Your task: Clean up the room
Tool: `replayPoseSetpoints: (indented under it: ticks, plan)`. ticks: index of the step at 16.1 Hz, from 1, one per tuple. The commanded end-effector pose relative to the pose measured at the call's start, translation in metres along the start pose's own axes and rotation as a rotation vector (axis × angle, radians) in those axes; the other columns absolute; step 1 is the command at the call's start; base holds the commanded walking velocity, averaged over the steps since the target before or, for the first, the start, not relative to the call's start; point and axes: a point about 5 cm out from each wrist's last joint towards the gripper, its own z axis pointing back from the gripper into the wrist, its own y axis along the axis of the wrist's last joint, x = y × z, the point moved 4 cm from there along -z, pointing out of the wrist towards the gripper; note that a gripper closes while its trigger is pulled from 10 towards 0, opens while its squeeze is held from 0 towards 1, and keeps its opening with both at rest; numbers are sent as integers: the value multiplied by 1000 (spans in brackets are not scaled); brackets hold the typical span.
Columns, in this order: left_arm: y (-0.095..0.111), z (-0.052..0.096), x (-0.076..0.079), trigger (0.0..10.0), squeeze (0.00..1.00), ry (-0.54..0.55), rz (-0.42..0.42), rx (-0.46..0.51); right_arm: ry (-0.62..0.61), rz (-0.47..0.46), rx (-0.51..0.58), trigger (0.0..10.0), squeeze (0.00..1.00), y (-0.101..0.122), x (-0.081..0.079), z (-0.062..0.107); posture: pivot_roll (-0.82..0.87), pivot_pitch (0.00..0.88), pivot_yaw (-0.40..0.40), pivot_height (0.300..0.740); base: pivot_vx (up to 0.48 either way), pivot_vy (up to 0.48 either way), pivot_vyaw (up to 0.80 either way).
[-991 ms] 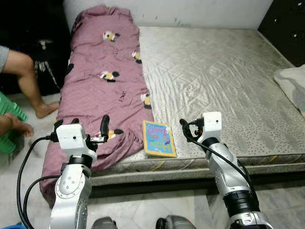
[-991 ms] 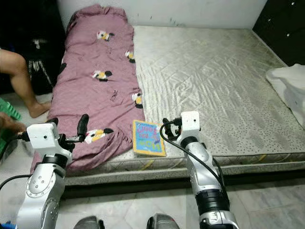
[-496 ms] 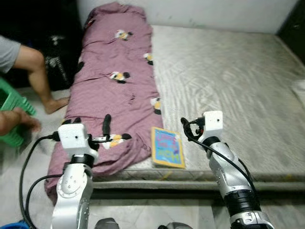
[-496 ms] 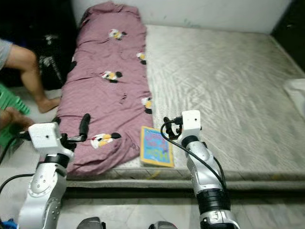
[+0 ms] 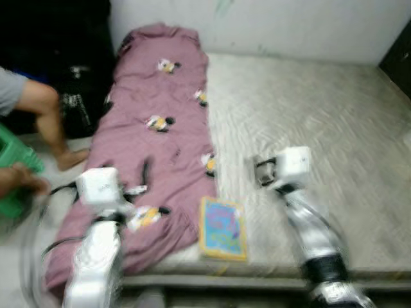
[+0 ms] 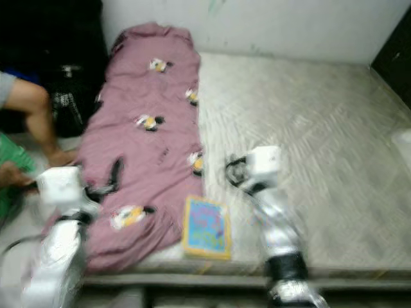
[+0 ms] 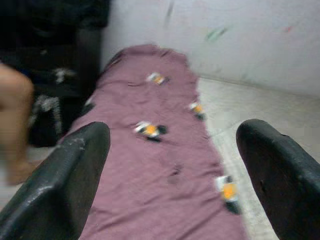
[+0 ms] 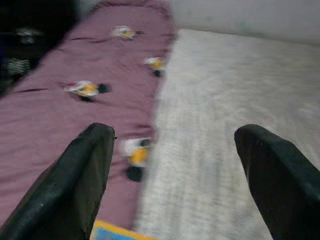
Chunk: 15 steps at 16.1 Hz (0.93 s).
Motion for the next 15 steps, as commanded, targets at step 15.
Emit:
replayPoseSetpoints:
  ticks: [15]
  plan:
    - [-9,26,-27,10000,0,145,-43,-76,-53,6,-18,10000,0,-5,18,4,44,79,-56,740,0,0,-406]
